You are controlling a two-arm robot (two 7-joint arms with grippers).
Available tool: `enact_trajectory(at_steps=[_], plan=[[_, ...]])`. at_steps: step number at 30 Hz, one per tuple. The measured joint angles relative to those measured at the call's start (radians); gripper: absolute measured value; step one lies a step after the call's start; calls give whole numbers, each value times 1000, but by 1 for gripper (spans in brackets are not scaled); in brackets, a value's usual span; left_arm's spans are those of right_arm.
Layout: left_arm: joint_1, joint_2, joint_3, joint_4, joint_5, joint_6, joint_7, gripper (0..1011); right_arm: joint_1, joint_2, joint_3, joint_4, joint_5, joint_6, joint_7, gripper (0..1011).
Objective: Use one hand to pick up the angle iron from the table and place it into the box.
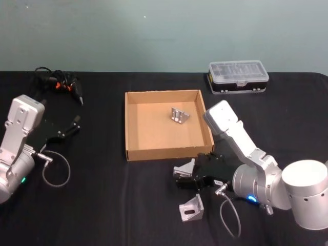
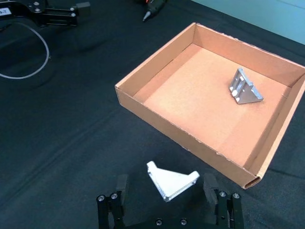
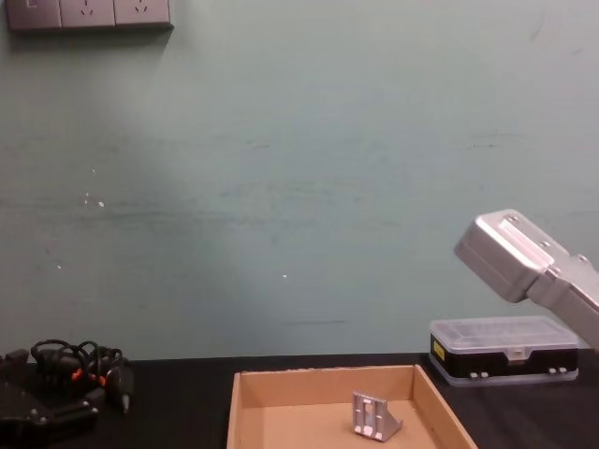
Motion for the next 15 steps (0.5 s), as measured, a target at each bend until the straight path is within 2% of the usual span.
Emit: enact_trajectory(at_steps=[15], plan=[[0, 0, 0, 0, 0, 0, 0, 1011, 20, -33, -2, 60, -22, -16, 12, 1002]])
